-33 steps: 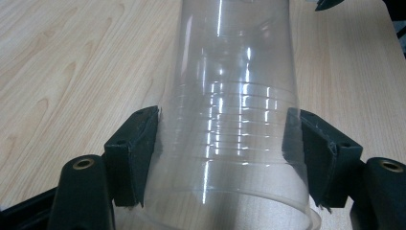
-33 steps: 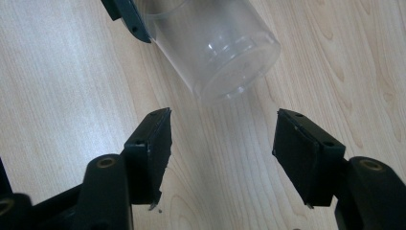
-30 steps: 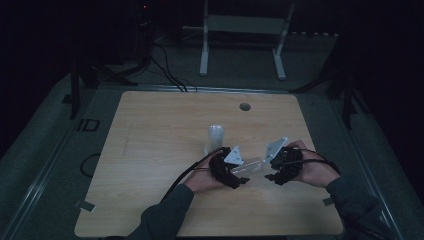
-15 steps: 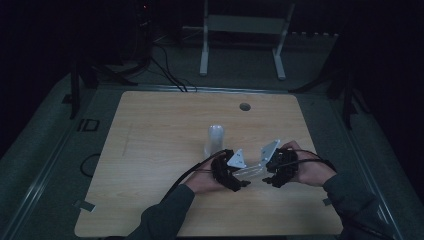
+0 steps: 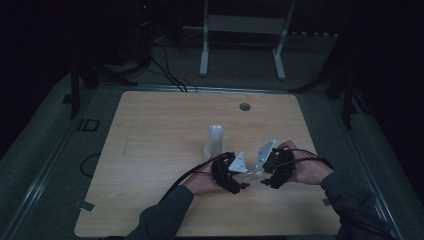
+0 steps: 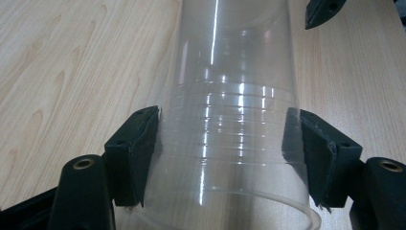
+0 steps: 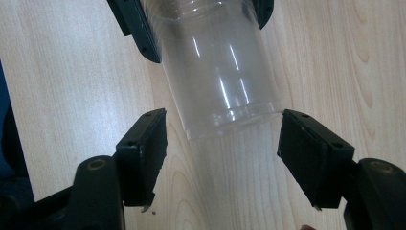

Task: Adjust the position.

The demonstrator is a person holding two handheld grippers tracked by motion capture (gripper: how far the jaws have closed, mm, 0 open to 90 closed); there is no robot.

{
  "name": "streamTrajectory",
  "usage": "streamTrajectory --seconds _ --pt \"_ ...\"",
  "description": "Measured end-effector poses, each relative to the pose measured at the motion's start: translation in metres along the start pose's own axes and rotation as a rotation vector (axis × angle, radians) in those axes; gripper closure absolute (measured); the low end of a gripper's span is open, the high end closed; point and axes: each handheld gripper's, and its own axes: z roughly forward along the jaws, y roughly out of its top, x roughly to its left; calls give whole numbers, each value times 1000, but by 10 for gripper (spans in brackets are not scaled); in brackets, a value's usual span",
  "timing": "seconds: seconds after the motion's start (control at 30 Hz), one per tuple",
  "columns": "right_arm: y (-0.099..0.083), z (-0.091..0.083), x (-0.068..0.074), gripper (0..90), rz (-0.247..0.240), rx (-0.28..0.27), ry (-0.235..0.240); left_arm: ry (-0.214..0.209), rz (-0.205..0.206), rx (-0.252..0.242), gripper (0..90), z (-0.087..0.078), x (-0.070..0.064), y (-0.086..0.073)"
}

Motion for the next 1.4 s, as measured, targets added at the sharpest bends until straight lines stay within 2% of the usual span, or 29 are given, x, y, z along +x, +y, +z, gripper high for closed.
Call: streamTrajectory --seconds 0.13,0.43,0.6,0.63,0.73,0.93,1.07,1.4 --pt "1 1 1 326 -11 9 12 4 30 9 296 0 -3 3" --pt "3 6 3 304 -32 18 42 3 41 -34 296 -4 -8 7" --pt "4 6 4 324 -37 14 41 -8 40 -66 295 -7 -9 9" --pt "4 5 4 351 -37 9 40 -9 39 -73 295 -8 -9 9" --pt "4 4 4 373 -40 3 39 -10 45 -72 294 -8 -9 9" --pt "4 3 6 408 -46 -2 31 -17 37 -79 255 -8 -10 10" --pt "4 4 6 415 -46 -3 28 -16 22 -74 181 -7 -10 10" --pt "-1 7 6 416 -15 -9 25 -6 3 -112 173 -15 -7 9"
